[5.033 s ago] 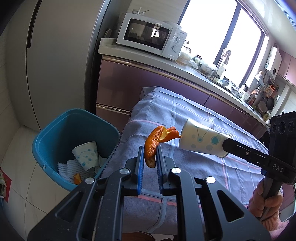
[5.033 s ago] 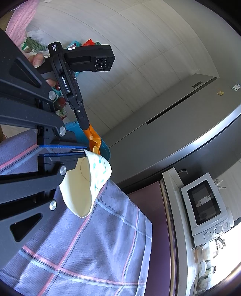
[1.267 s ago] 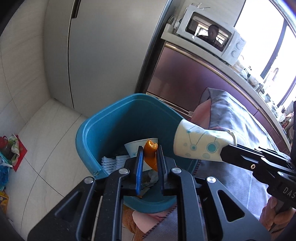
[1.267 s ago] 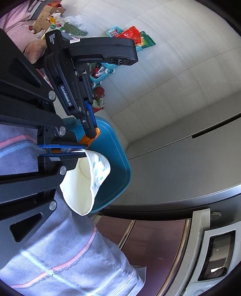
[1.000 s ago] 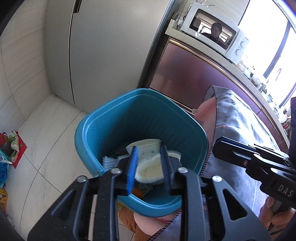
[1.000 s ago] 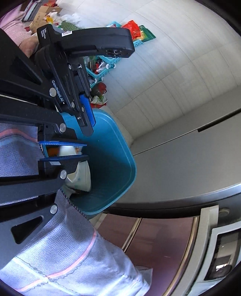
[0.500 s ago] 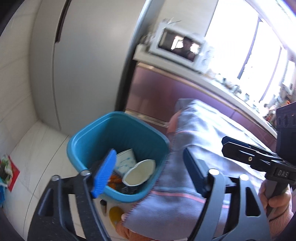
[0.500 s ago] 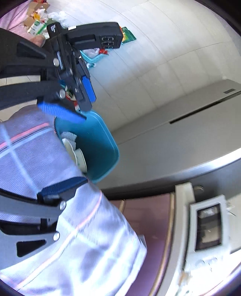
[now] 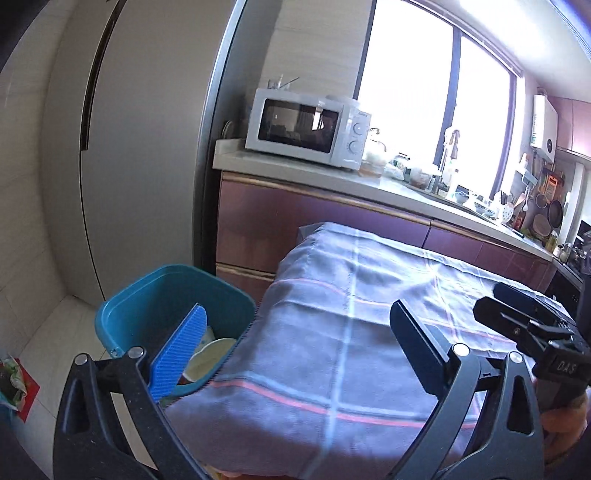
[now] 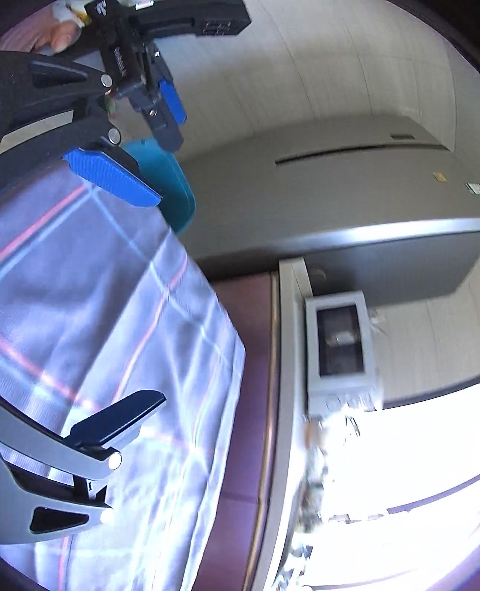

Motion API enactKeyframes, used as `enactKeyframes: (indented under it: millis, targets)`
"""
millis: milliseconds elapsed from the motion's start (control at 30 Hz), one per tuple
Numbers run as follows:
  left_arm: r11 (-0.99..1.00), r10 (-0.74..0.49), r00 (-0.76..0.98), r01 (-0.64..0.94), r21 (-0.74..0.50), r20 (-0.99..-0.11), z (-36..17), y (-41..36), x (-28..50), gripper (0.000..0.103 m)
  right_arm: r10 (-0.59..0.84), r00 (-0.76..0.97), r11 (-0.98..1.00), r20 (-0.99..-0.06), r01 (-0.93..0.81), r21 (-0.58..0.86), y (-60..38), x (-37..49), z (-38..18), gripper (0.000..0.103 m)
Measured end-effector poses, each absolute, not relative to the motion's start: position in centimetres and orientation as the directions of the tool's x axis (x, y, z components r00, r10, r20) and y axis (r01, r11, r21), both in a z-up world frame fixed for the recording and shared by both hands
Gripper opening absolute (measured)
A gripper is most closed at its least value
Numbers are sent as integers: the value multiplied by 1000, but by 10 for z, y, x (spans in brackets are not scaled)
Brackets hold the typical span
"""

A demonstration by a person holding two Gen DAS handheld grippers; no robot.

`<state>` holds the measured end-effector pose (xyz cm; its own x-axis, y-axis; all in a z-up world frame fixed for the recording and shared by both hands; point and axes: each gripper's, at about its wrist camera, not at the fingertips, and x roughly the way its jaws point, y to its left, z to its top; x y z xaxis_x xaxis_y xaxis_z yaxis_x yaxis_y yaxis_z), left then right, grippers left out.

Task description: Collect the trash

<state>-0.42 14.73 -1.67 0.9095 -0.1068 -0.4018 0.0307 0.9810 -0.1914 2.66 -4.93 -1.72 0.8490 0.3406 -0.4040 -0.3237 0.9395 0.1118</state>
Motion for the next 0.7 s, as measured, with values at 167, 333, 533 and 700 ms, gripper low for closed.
enactKeyframes:
  millis: [167, 333, 533, 700]
  targets:
    - [987, -109, 933, 59, -152, -344, -8, 113, -13, 98, 216, 911, 976, -350, -204, 73, -81, 3, -21, 96]
    - [990, -110, 941, 77, -116, -321, -5, 89, -17, 98, 139, 940, 990, -313, -123, 72, -107, -12, -22, 96]
    - [994, -95, 954, 72, -88, -286, -2, 75, -20, 98, 87, 956, 995, -281, -67, 79, -123, -26, -21, 96]
    - [994, -98, 954, 81, -71, -283, -4, 67, -21, 98, 60, 962, 996, -268, -41, 78, -126, -29, -21, 96]
